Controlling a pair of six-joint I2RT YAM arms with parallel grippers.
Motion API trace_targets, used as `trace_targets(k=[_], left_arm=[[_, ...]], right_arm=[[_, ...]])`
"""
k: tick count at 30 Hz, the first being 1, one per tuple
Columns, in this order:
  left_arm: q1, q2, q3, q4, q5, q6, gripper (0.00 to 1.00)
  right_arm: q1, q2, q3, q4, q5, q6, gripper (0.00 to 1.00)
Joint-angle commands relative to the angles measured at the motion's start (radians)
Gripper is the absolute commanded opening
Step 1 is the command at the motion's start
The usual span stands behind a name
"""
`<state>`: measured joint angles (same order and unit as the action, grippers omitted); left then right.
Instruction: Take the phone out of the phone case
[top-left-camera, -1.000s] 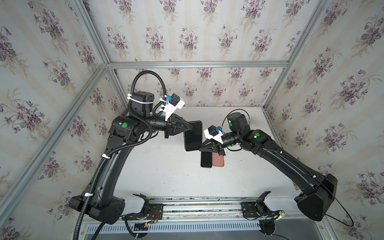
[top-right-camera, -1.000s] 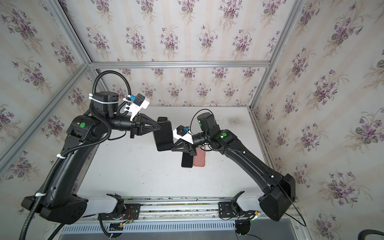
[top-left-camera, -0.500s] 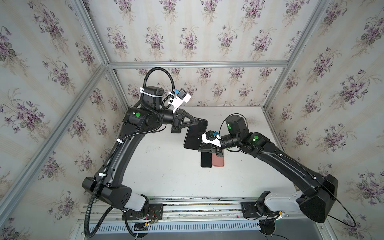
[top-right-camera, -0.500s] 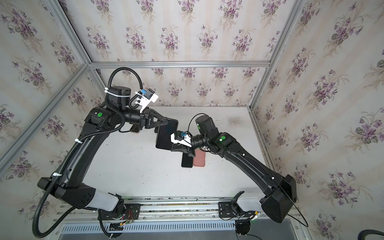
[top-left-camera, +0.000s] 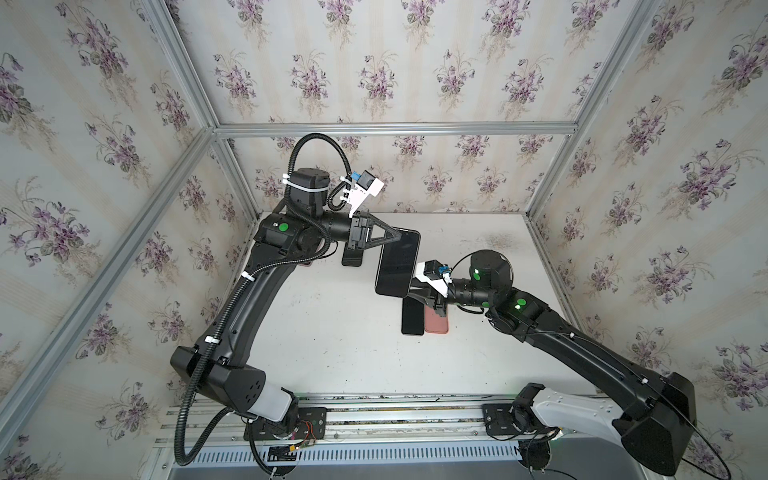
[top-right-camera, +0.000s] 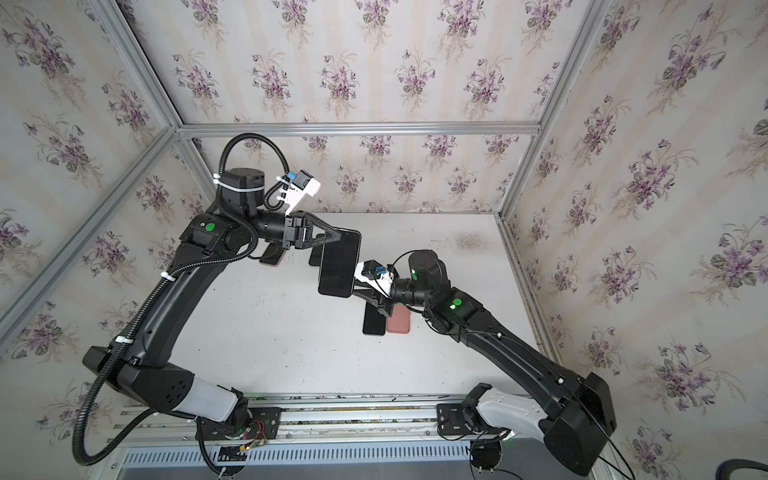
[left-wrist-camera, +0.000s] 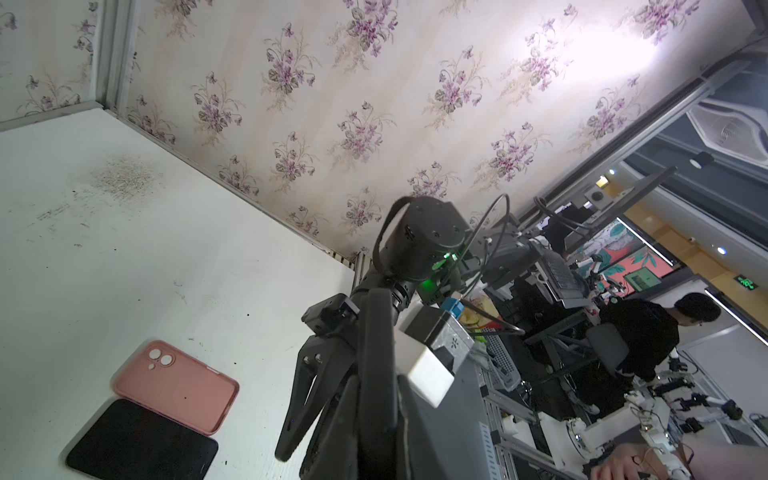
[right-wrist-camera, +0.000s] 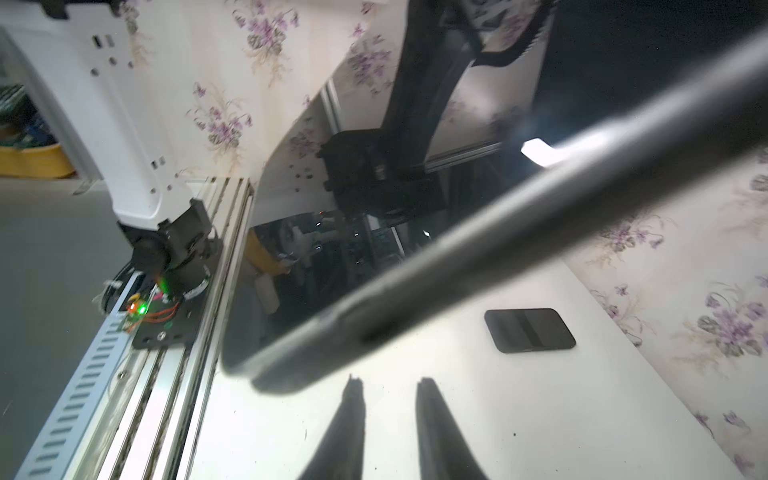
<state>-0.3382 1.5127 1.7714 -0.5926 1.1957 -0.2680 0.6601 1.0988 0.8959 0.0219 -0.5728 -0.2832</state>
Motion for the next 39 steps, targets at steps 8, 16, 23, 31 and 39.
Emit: trace_targets(k=[8, 16, 23, 31, 39], left_arm=[[0.056, -0.004, -0.34, 1.131, -0.134, -1.093, 0.0], [0.05, 0.006, -0.358, 1.133, -0.114, -1.105, 0.0], [0.049, -0.002, -0.374, 1.132, -0.111, -1.097, 0.0], [0.048, 0.001, -0.386, 1.133, -0.112, -1.09, 0.0], [0.048, 0.014, -0.376, 1.134, -0.117, -1.087, 0.0]], right_arm=[[0.001, -0.145, -0.143, 0.259, 0.165, 0.549, 0.49], [0.001, -0.092, -0.153, 0.462, 0.131, 0.723, 0.52], [0.001, -0.04, -0.131, 0.535, 0.133, 0.753, 0.54], [0.001, -0.027, -0.135, 0.584, 0.12, 0.773, 0.55], [0.001, -0.03, -0.142, 0.608, 0.098, 0.785, 0.59]])
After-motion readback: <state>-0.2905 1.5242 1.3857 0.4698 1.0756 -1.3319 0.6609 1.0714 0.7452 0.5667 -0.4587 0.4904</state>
